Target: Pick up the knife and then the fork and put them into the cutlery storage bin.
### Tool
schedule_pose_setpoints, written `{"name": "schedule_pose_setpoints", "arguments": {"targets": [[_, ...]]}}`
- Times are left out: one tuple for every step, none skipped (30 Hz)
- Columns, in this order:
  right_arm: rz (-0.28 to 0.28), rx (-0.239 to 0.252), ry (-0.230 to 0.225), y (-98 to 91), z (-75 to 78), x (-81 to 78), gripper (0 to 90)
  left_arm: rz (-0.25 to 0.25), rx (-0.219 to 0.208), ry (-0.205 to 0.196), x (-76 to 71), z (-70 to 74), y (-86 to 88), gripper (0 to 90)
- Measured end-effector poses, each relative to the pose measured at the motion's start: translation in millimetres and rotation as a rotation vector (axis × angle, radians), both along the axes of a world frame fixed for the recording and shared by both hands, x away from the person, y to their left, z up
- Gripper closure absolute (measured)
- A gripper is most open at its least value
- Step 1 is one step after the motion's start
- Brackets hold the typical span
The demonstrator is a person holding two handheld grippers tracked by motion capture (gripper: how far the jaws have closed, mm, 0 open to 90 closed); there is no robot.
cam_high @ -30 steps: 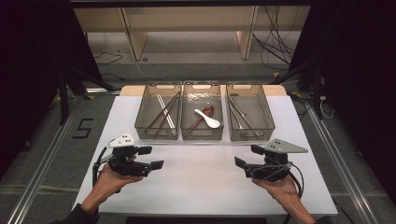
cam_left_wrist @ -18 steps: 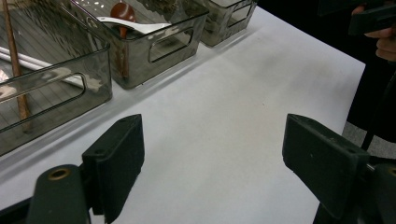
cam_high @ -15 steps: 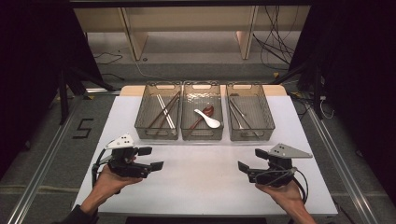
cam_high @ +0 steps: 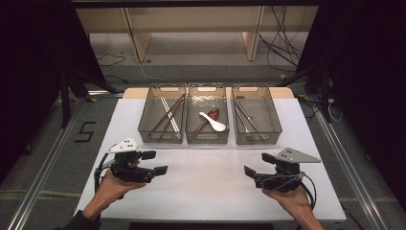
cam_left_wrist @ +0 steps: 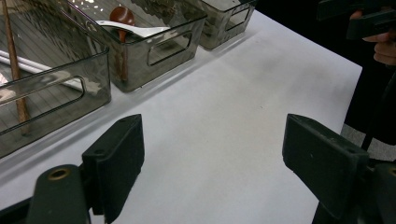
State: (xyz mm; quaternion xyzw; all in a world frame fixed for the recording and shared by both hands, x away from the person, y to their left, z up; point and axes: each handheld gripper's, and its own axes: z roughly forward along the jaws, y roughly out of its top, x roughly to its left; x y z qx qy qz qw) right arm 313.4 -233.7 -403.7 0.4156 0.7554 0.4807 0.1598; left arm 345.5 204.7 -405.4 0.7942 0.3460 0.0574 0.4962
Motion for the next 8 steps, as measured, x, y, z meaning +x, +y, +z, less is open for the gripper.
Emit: {"name": "schedule_pose_setpoints", "arguments": {"targets": [[0.0, 0.0, 0.001, 0.0, 0.0, 0.1, 19.2, -0.001, 0.001, -0.002, 0.2, 0.0, 0.2, 20.4], [0.001, 0.0, 0.001, 0.0, 0.0, 0.1, 19.2, -0.001, 0.001, -0.001, 0.3, 0.0, 0.2, 20.3], [0.001, 0.0, 0.001, 0.0, -0.1, 0.1, 19.2, 0.0, -0.001, 0.002, 0.1, 0.0, 0.1, 20.3], [0.001, -0.001, 0.002, 0.1, -0.1, 0.1, 19.2, 0.0, 0.0, 0.002, 0.2, -0.2, 0.1, 20.3], [0.001, -0.001, 0.002, 0.1, -0.2, 0.2, 19.2, -0.001, 0.0, 0.003, 0.3, -0.4, -0.1, 20.3], [0.0, -0.002, 0.002, 0.1, -0.3, 0.2, 19.1, -0.001, 0.0, 0.003, 0.3, -0.6, -0.3, 20.4], [-0.002, -0.002, 0.005, 0.1, -0.3, 0.3, 19.1, -0.001, -0.001, 0.004, 0.3, -0.7, -0.4, 20.3], [-0.003, -0.003, 0.005, 0.0, -0.4, 0.4, 19.0, -0.001, -0.001, 0.004, 0.4, -0.7, -0.4, 20.3]]}}
